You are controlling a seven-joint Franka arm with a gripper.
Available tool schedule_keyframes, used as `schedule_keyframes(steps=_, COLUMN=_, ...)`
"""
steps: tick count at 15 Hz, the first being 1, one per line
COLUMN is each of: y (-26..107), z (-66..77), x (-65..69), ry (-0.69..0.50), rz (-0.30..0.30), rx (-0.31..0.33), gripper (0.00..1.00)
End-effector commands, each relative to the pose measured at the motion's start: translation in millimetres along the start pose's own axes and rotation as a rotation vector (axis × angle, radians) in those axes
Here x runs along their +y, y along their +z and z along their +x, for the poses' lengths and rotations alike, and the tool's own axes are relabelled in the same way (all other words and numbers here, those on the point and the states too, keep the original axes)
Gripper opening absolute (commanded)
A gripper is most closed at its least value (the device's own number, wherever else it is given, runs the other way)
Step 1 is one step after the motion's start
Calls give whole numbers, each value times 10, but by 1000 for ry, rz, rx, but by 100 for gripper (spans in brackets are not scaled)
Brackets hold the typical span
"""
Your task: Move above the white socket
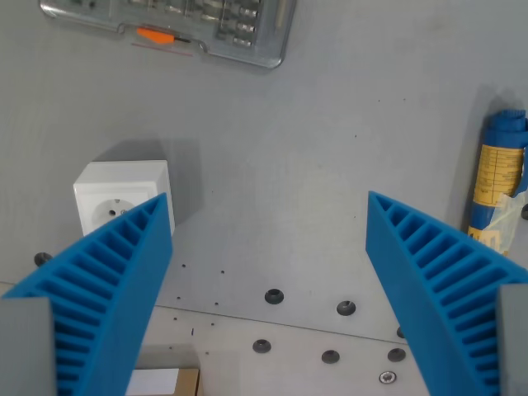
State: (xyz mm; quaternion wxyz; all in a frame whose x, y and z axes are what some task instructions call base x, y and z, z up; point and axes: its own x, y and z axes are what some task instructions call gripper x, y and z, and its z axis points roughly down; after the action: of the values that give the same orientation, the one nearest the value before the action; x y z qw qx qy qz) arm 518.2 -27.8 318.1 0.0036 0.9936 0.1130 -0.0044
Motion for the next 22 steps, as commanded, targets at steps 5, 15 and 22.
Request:
schedule_keyframes(steps=5, y=-17, z=-3, x=-3, ry=0, rz=-1, rx=5, gripper=100)
schedule_keyframes(steps=15, y=93, z=-62, x=-89, ry=4, rz=-9, rx=28, gripper=100)
schedule_keyframes(steps=22, y=303, z=-161, x=-242, ry=7, rz=-24, rx=76, gripper=100)
